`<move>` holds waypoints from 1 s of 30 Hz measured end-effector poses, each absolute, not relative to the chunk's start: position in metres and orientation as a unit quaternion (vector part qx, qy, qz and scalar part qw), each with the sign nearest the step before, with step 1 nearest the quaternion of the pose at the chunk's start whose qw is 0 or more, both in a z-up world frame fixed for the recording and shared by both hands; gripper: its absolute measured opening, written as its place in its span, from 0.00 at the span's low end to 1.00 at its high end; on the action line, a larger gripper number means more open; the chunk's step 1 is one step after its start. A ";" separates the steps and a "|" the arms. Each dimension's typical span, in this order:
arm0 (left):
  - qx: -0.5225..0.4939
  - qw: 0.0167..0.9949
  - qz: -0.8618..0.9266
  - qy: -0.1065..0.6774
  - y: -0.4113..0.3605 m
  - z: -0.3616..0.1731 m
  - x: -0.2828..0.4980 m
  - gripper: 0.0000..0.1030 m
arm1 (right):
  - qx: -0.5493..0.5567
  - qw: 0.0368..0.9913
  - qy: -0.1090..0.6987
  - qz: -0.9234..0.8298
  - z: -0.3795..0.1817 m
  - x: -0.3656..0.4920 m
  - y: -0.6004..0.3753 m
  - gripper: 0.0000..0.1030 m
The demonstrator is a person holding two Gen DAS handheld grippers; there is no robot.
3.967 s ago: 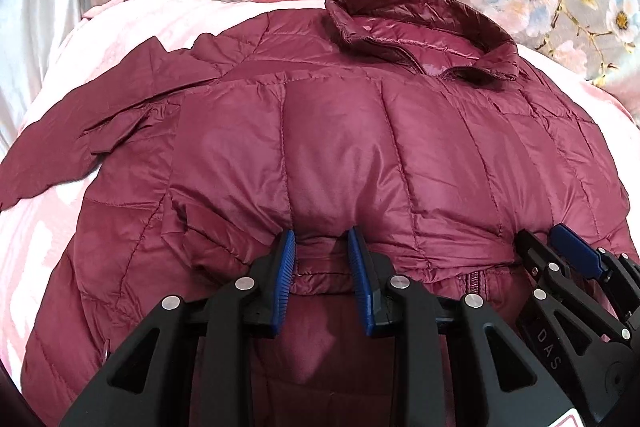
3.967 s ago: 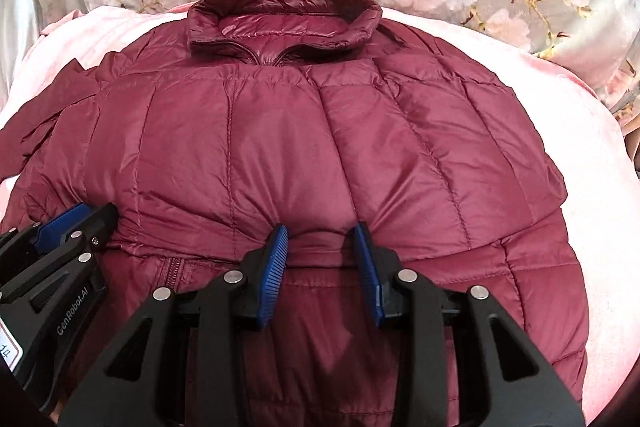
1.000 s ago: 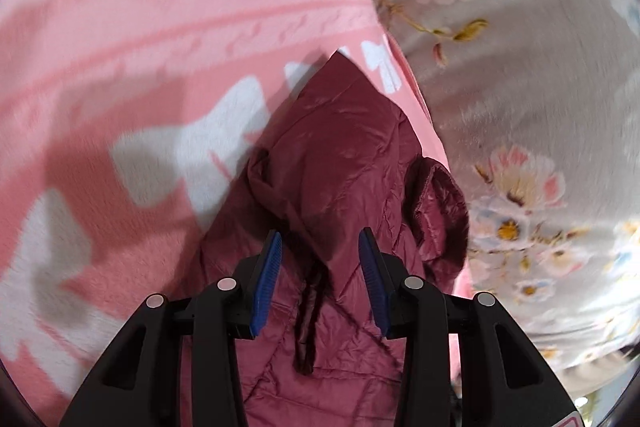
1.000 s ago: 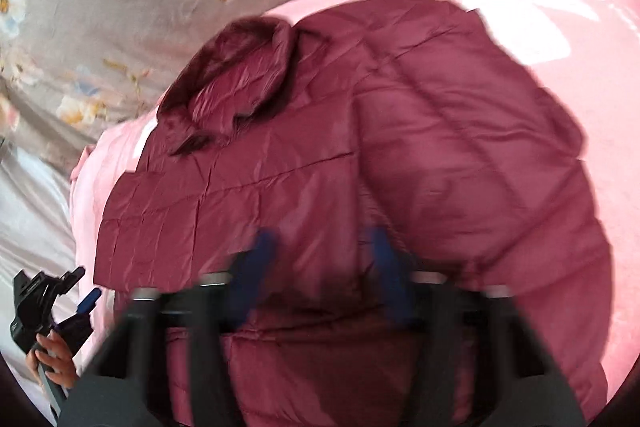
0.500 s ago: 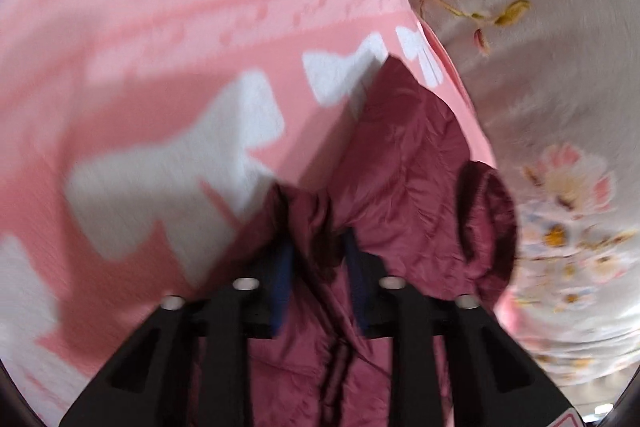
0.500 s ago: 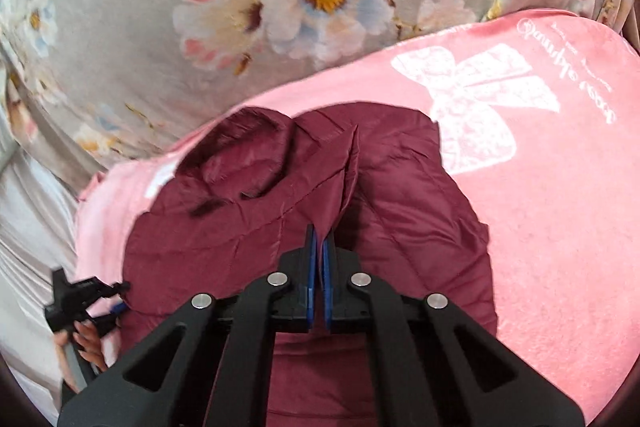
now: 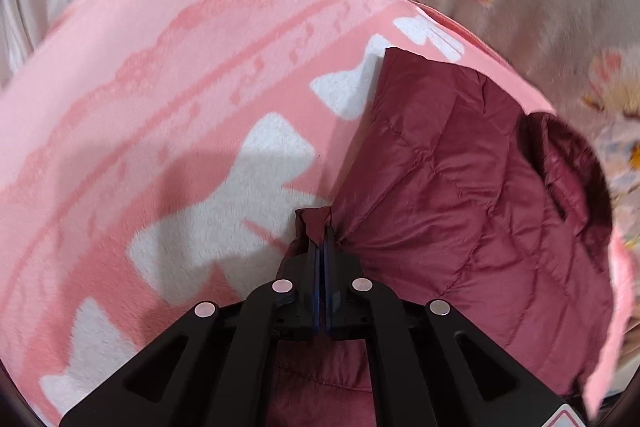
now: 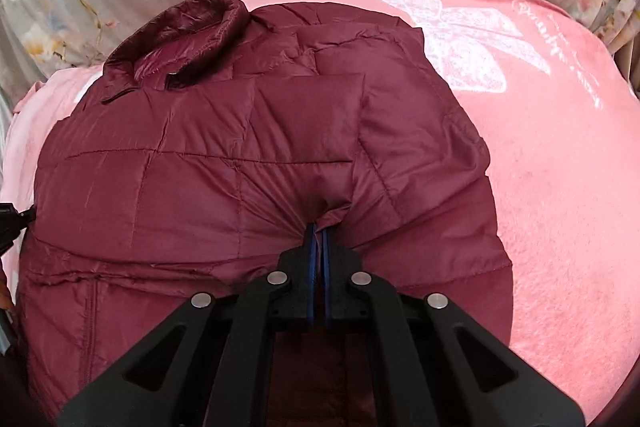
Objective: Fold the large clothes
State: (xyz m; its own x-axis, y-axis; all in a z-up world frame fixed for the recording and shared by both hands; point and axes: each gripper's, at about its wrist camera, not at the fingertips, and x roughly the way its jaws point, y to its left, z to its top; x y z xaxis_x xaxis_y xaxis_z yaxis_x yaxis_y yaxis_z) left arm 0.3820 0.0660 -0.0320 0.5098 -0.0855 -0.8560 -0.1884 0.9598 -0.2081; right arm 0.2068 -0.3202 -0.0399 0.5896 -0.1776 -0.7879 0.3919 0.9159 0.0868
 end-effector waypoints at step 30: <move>0.039 0.893 -0.060 0.445 -0.094 -0.041 0.342 0.08 | 0.066 0.907 0.404 -0.100 -0.050 0.246 -0.224 0.21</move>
